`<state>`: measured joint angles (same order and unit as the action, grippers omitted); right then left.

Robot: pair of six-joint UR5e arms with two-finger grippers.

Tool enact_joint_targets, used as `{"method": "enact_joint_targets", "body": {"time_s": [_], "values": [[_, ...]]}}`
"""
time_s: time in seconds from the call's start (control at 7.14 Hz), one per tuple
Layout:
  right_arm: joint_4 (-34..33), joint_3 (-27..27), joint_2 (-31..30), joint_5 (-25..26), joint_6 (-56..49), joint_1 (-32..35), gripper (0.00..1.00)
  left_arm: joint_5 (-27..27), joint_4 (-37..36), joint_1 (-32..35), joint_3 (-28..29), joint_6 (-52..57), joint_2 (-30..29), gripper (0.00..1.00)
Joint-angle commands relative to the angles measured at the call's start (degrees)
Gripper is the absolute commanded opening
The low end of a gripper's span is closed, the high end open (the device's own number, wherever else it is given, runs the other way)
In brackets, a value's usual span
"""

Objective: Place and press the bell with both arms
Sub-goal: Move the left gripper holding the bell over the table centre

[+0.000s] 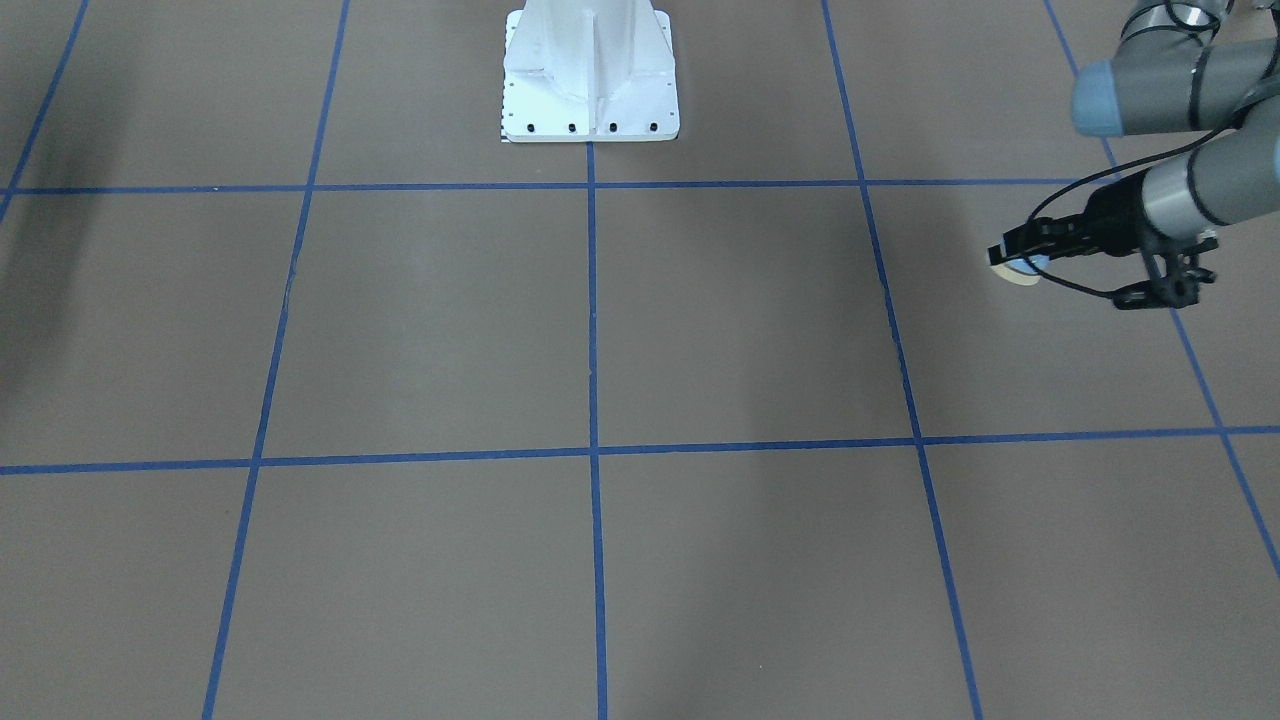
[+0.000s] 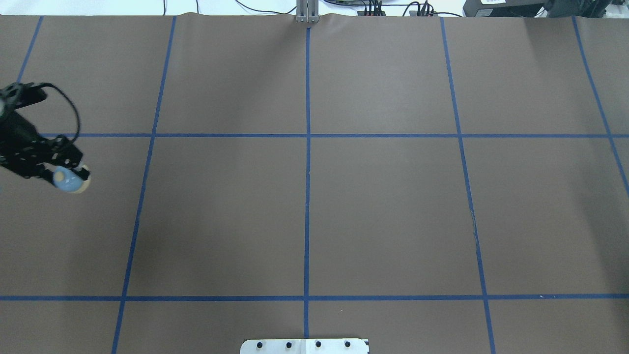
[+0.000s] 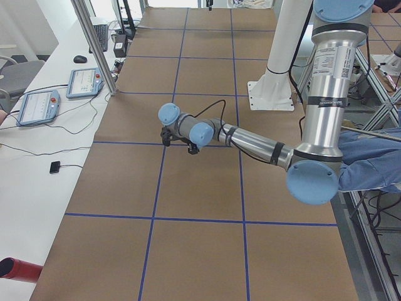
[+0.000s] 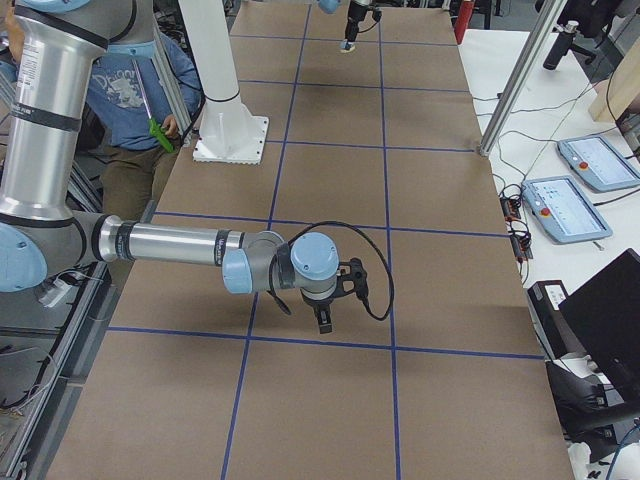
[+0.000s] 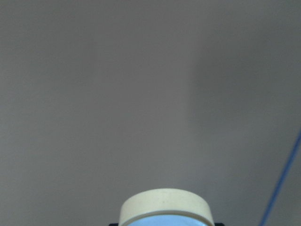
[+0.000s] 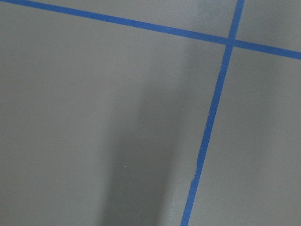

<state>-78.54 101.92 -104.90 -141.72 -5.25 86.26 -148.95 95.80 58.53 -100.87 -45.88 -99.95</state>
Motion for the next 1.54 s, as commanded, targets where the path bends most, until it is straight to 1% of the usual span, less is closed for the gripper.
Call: {"method": "enact_joint_targets", "body": {"time_s": [0.0, 0.14, 0.28, 0.42, 0.56, 0.84, 0.98, 1.26, 1.4], "values": [[0.05, -0.06, 1.89, 1.08, -0.11, -0.04, 1.0, 6.36, -0.09, -9.1, 5.38, -12.79, -17.83, 0.26], [0.14, 0.03, 2.24, 2.31, -0.11, -0.04, 1.0, 9.09, -0.09, -11.92, 10.9, -15.44, -25.39, 0.26], [0.23, 0.29, 2.68, 2.5, -0.11, -0.04, 1.0, 9.47, -0.79, -13.95, 19.83, -17.81, -35.12, 0.26], [0.23, 0.3, 2.77, 2.59, -0.11, -0.04, 1.0, 10.6, -1.75, -16.58, 28.62, -18.36, -43.58, 0.26], [0.23, 0.12, 2.78, 2.67, -0.11, -0.04, 1.0, 14.61, -1.59, -19.3, 33.15, -18.71, -47.49, 0.27], [0.23, 0.29, 3.47, 2.59, -0.03, -0.12, 1.0, 18.68, -1.23, -23.27, 35.38, -18.71, -48.49, 0.29], [0.23, 0.21, 4.44, 2.5, 1.54, -0.04, 1.0, 18.87, -1.15, -23.54, 38.53, -19.85, -50.15, 0.33], [0.23, 0.12, 4.8, 2.5, 2.17, -0.21, 1.0, 18.96, -0.8, -23.64, 40.39, -20.56, -50.78, 0.38], [0.23, 0.12, 4.88, 2.5, 2.43, -0.56, 1.0, 18.96, -0.79, -23.64, 40.66, -20.65, -50.69, 0.47]]}}
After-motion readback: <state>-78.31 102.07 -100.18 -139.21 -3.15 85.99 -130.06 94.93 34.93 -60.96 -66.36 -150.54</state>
